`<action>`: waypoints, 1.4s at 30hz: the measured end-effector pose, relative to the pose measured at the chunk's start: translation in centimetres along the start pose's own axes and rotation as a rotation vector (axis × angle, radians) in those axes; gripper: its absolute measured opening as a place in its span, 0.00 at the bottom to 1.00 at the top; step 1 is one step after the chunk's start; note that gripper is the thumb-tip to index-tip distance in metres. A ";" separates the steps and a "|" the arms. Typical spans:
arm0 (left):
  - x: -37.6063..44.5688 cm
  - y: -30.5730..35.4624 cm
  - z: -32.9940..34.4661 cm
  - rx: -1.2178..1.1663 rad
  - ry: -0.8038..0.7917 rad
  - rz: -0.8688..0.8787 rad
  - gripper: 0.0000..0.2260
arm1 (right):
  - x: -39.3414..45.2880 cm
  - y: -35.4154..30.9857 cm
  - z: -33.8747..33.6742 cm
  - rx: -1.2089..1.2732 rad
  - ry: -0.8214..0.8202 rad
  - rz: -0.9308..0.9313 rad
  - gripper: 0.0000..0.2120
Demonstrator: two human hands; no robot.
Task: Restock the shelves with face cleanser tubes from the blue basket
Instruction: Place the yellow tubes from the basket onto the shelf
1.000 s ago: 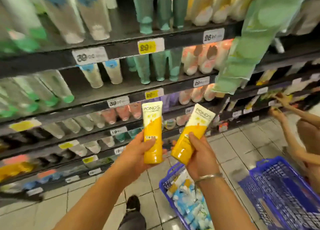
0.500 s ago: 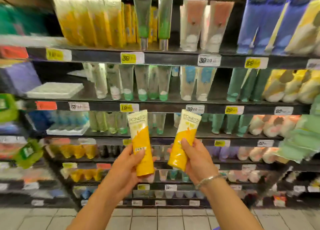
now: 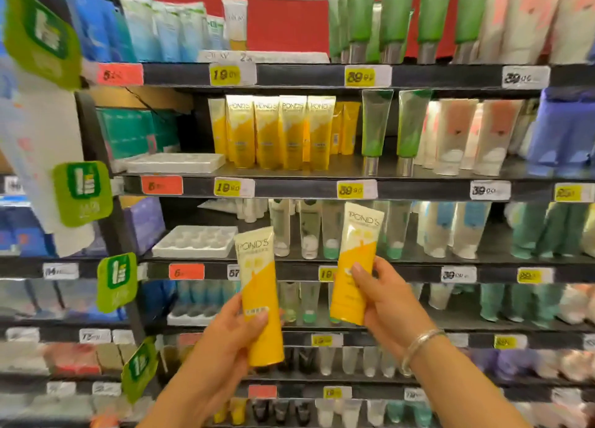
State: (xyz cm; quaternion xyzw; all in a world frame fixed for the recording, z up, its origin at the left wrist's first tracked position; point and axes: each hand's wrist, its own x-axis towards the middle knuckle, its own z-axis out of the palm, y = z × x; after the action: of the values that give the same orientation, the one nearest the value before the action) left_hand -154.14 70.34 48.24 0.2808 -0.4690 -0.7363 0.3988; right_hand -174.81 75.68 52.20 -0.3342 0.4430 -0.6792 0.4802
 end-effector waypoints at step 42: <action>26.7 20.9 -5.7 0.519 0.288 0.464 0.17 | 29.1 -6.0 15.6 -0.380 -0.056 -0.407 0.18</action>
State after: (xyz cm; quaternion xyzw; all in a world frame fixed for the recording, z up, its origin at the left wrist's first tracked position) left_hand -156.92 39.90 63.97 0.3595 -0.6302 -0.4359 0.5326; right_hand -172.37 44.56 64.59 -0.5190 0.4727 -0.6570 0.2747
